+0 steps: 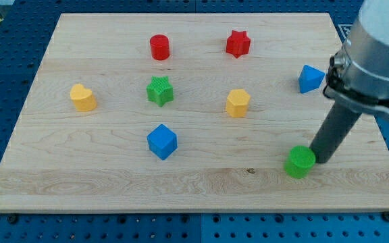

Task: Push the green circle slightly up

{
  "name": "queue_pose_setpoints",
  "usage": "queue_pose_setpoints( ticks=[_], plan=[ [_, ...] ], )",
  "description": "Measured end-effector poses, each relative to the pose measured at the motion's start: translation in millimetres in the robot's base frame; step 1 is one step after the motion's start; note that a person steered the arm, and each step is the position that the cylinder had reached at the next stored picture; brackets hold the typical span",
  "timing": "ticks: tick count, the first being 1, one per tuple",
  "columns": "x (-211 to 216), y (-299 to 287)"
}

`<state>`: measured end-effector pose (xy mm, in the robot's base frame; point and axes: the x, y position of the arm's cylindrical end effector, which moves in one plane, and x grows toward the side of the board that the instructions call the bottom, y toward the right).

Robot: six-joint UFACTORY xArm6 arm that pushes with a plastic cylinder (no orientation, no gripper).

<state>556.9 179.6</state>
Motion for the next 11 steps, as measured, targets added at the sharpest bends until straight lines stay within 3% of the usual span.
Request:
queue_pose_setpoints(
  ticks=[2,3,4,5,7,8,9,10,11],
  plan=[
    [1.3,14.3],
    [42.7,24.4],
    [59.6,-3.7],
    [25.6,-8.5],
    [17.8,-13.3],
    [42.7,-30.7],
    [34.3,-36.8],
    [-0.2,-35.0],
    [-0.8,-34.4]
  ],
)
